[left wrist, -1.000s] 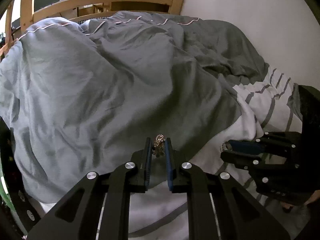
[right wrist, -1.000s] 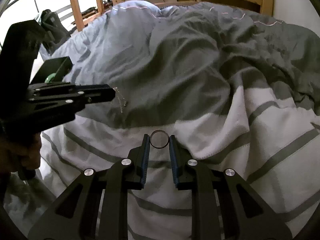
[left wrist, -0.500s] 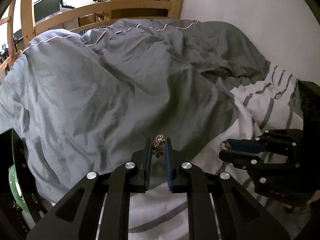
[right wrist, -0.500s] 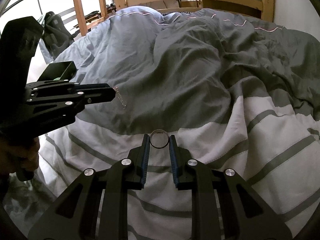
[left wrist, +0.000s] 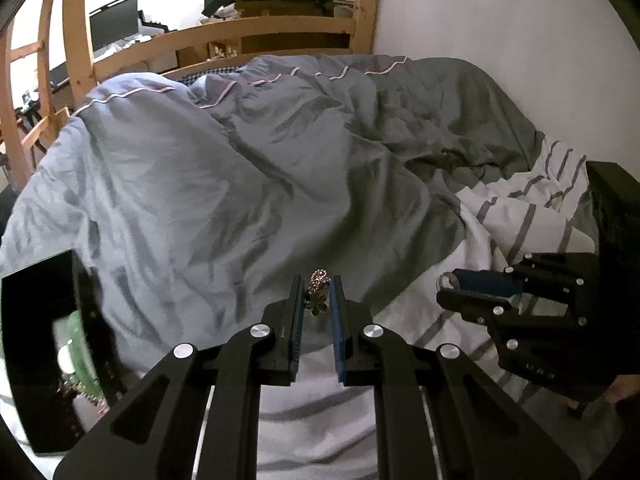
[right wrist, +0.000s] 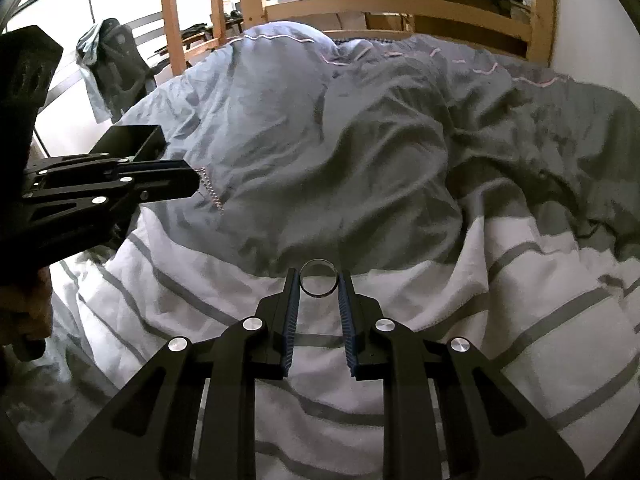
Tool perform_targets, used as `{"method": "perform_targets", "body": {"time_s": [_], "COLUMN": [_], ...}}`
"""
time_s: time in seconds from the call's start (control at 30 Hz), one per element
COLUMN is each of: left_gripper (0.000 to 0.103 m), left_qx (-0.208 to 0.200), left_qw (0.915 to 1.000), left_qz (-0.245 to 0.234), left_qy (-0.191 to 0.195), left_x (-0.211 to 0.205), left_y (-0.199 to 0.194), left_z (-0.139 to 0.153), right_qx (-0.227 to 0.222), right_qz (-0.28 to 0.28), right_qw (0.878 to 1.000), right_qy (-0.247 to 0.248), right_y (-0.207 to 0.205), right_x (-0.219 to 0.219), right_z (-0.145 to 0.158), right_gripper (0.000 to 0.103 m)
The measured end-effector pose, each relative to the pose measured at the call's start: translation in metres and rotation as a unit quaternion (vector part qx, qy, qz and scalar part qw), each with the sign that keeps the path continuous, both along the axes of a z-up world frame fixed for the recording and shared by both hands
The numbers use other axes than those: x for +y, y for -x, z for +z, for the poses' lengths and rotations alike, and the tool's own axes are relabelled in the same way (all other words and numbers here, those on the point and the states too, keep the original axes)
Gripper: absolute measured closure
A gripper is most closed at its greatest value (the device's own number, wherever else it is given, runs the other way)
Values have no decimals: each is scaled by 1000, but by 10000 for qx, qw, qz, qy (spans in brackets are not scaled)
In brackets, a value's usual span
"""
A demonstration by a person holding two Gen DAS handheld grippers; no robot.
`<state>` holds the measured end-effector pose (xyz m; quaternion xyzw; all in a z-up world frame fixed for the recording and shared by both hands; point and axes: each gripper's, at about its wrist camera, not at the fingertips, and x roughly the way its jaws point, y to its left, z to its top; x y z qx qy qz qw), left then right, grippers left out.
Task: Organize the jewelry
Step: 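Carry the gold chain with the left gripper while the right carries the ring toward the box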
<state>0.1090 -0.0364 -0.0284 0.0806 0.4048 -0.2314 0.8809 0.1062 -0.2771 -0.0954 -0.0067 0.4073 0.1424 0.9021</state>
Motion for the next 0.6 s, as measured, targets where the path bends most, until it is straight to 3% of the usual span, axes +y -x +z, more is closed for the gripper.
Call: {"method": "perform_targets", "body": {"time_s": [0.6], "left_gripper": [91], "left_qx": [-352], "left_qw": [9972], "left_qz": [662], "left_qy": [37], "left_x": [64], "left_y": [25], "left_z": [50], "right_qx": [-359], "right_qz": [701], "right_qw": [9968], "right_qy": [155], "right_y": [24], "right_x": [81], "right_z": [52], "right_gripper": [83]}}
